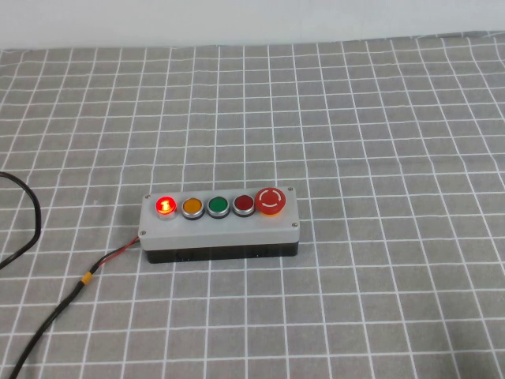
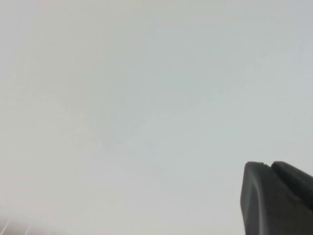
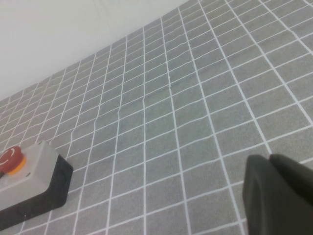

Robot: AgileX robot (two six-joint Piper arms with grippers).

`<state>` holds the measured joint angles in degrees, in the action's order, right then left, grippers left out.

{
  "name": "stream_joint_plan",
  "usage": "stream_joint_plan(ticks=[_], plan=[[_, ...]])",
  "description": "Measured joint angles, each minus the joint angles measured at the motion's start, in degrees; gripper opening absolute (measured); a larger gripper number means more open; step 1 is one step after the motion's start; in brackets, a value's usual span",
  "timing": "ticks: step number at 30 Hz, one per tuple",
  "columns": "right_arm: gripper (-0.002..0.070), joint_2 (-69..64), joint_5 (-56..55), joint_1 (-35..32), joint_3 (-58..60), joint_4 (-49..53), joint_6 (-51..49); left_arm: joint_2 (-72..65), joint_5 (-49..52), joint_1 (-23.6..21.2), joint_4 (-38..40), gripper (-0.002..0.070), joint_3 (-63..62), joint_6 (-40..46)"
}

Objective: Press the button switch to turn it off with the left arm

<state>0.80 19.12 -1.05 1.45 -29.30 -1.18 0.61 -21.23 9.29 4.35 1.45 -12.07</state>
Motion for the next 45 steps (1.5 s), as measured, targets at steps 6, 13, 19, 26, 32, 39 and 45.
stream_joint_plan(ticks=[6,13,19,26,32,39,45], plan=[[-0.0018,0.00,0.00,0.00,0.00,0.00,0.00,0.14,-4.99,0.00,-1.67,-0.0004,-4.16,-3.35],[-0.0018,0.00,0.00,0.00,0.00,0.00,0.00,-0.44,7.47,0.00,-7.65,-0.0004,-17.77,-3.55],[-0.0018,0.00,0.00,0.00,0.00,0.00,0.00,-9.44,19.36,0.00,-8.55,-0.0004,-29.56,-3.55],[-0.0018,0.00,0.00,0.00,0.00,0.00,0.00,-22.98,36.25,0.00,-8.55,-0.0004,-42.58,-3.55],[-0.0018,0.00,0.00,0.00,0.00,0.00,0.00,-32.63,40.42,0.00,-7.07,-0.0004,-47.79,2.06],[-0.0018,0.00,0.00,0.00,0.00,0.00,0.00,-39.72,38.26,0.00,-2.67,-0.0004,-48.02,2.77],[-0.0018,0.00,0.00,0.00,0.00,0.00,0.00,-48.64,47.27,0.00,-2.31,-0.0004,-54.36,5.06]])
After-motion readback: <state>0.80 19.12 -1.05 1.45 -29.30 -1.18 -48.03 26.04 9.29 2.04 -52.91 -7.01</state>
